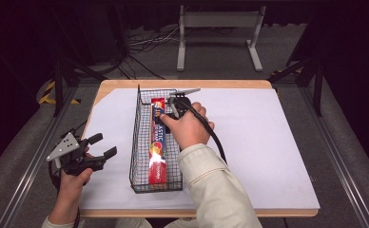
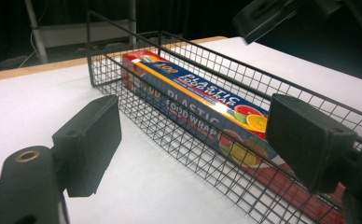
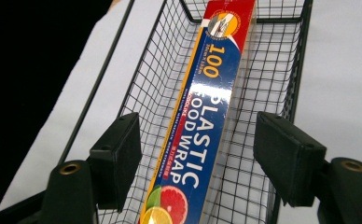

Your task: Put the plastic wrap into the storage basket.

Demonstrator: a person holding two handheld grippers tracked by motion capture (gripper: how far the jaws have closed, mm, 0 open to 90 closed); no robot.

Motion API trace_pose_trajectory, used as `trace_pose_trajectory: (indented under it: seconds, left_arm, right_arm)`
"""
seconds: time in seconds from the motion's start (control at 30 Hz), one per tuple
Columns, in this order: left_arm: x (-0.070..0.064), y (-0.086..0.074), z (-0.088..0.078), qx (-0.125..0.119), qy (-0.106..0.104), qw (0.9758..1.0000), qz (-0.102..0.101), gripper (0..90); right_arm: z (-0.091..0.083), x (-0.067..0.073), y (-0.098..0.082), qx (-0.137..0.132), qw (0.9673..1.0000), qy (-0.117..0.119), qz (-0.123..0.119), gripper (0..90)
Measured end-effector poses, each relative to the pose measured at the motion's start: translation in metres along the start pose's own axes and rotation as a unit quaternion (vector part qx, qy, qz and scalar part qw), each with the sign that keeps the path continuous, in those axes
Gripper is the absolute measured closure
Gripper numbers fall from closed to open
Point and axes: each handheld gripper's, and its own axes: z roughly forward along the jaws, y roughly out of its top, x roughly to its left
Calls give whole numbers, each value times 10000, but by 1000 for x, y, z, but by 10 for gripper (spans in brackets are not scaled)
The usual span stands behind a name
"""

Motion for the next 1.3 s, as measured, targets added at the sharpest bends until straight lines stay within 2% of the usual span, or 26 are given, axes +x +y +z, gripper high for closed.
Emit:
trace_pose_trajectory:
  seconds: [0.13,0.33,0.4,0.5,0.6,0.7,0.8,0.83,0.87,0.9,0.93,1.0,1.17,1.23,1.27,1.3]
  left_arm:
    - [1,-1,0,11,2,10000,-13,191]
    - [1,-1,-1,10,48,10000,-25,191]
    - [2,-1,-2,16,60,10000,-12,191]
    - [3,-1,-2,35,67,10000,-26,191]
    - [3,-2,-2,47,58,10000,-25,191]
    - [3,-3,-2,82,86,9999,-50,191]
    - [4,-3,-2,75,104,9999,-44,191]
    - [4,-4,-2,87,113,9999,-44,191]
    - [4,-4,-2,96,121,9999,-37,191]
    - [4,-4,-2,96,121,9999,-37,191]
    - [3,-4,-2,105,123,9999,-37,191]
    - [3,-4,-2,127,125,9998,-49,191]
    - [3,-5,-2,135,137,9998,-40,190]
    - [4,-6,-2,141,134,9998,-49,191]
    - [5,-6,-1,144,128,9998,-56,191]
    - [5,-6,-1,162,140,9998,-53,190]
  right_arm:
    - [-18,-7,2,-94,9999,70,-16,304]
    - [-38,-20,3,-232,9997,25,-45,291]
    - [-44,-25,3,-256,9996,54,-110,288]
    - [-54,-33,4,-307,9987,136,-376,288]
    - [-63,-42,3,-445,9953,131,-855,287]
    - [-74,-57,0,-615,9917,296,-1088,278]
    - [-84,-70,-4,-729,9880,366,-1314,266]
    - [-84,-70,-4,-729,9880,366,-1314,260]
    - [-93,-81,-6,-867,9832,454,-1538,240]
    - [-93,-81,-6,-867,9832,454,-1538,240]
    - [-97,-85,-8,-929,9816,485,-1595,235]
    - [-105,-96,-11,-995,9808,490,-1604,232]
    - [-121,-121,-19,-1124,9761,453,-1802,220]
    - [-127,-132,-22,-1144,9761,322,-1817,217]
    - [-128,-136,-23,-1162,9751,244,-1871,212]
    - [-130,-143,-26,-1220,9728,157,-1961,208]
